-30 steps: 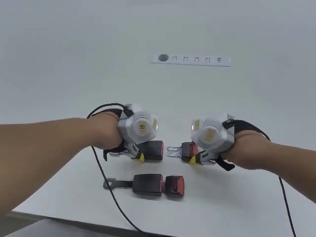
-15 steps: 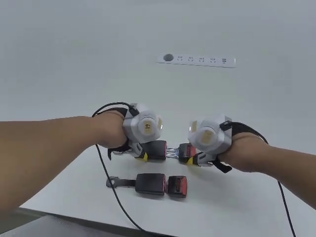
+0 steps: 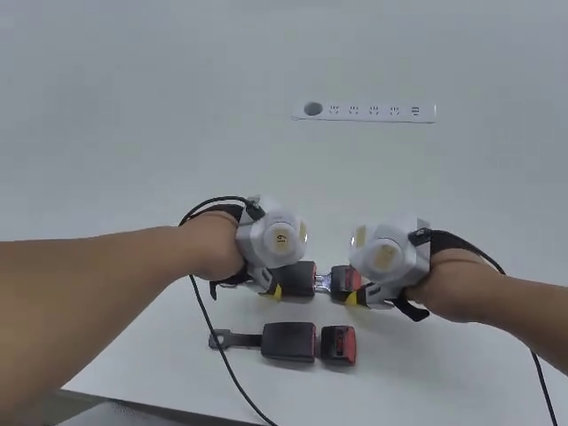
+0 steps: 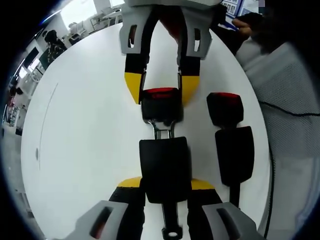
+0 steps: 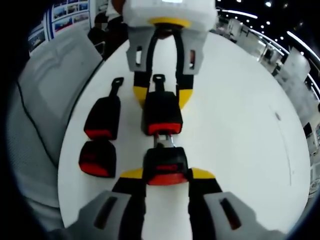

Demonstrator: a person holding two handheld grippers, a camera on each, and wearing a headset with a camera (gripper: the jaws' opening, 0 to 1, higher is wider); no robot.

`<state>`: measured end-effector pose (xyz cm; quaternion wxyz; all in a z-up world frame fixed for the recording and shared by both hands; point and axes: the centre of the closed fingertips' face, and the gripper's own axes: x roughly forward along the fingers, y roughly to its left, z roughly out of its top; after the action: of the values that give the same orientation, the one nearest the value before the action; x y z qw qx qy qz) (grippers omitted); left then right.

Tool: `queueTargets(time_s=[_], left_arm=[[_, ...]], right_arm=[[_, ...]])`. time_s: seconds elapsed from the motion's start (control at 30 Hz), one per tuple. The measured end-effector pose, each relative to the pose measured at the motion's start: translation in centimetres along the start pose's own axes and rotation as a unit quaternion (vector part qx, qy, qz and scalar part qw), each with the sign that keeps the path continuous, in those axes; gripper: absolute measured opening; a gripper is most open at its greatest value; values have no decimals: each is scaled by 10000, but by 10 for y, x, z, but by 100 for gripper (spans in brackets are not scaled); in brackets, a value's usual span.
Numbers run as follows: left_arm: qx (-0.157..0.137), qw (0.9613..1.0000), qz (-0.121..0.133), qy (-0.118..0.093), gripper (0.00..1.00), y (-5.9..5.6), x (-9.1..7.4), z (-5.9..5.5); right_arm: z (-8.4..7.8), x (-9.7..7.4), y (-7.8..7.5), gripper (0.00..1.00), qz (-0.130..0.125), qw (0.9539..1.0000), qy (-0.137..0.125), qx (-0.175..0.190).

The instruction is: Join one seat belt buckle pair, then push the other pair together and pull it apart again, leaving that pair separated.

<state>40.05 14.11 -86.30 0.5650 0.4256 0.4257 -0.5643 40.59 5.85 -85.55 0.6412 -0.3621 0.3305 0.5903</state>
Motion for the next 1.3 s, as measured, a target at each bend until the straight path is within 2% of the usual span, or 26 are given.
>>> queueTargets(time_s=[0.23,0.3,0.4,0.6,1.3], left_arm=[[-61,10000,29,-55,32,-3,-3,1],[-30,10000,10,-32,32,-4,-4,2],[-12,10000,6,12,32,-3,-2,2],[-6,10000,-20,-39,32,-2,-3,2],[13,10000,1,3,33,3,2,-2]], right_arm=[[5,3,1,29,105,9999,38,50],[12,6,2,29,136,9998,-26,140],[15,9,3,29,94,9999,20,70],[15,8,2,29,133,9999,16,13],[9,3,2,31,145,9998,81,-135]])
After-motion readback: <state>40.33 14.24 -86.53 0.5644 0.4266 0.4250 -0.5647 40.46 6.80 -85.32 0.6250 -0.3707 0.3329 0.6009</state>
